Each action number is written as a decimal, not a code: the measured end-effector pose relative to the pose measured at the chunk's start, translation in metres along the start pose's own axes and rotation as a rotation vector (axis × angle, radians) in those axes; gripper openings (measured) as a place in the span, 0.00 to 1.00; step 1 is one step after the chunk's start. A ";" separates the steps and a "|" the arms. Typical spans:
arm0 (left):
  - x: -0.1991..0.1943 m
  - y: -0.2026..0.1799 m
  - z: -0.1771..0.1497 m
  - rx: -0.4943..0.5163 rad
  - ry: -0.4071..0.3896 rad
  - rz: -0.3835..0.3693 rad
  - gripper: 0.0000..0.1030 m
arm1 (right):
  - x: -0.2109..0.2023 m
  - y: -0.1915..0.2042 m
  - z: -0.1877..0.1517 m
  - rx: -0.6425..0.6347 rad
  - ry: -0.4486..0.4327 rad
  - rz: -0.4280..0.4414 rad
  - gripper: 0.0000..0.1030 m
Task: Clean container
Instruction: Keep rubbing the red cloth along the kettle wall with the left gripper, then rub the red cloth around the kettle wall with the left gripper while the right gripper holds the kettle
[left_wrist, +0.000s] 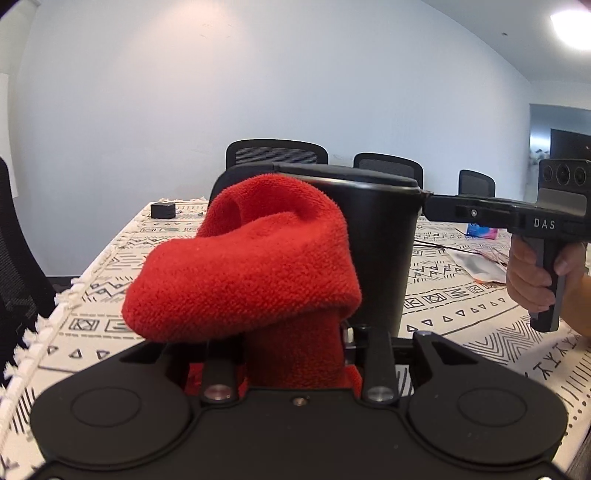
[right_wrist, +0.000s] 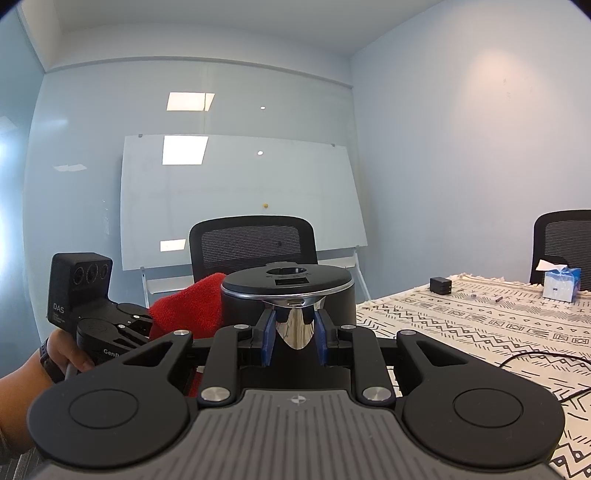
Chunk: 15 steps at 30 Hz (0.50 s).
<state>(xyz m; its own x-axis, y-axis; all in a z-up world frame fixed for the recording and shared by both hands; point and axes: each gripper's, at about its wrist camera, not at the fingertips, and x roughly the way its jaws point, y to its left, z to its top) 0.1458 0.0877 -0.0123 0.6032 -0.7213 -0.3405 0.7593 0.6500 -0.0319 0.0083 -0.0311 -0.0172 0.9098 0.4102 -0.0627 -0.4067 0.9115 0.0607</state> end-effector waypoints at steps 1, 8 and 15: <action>-0.001 0.001 0.003 0.006 -0.003 -0.003 0.35 | 0.000 0.000 0.000 0.000 0.000 0.000 0.22; 0.001 0.010 -0.003 0.044 0.012 -0.068 0.35 | -0.003 -0.002 -0.001 -0.001 0.000 0.005 0.21; 0.001 0.016 0.001 0.083 0.037 -0.090 0.35 | -0.002 -0.001 0.000 0.006 0.000 0.010 0.22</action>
<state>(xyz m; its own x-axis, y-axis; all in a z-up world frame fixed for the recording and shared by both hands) 0.1588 0.0973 -0.0118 0.5232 -0.7654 -0.3747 0.8286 0.5597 0.0137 0.0065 -0.0332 -0.0173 0.9058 0.4191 -0.0622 -0.4151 0.9073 0.0677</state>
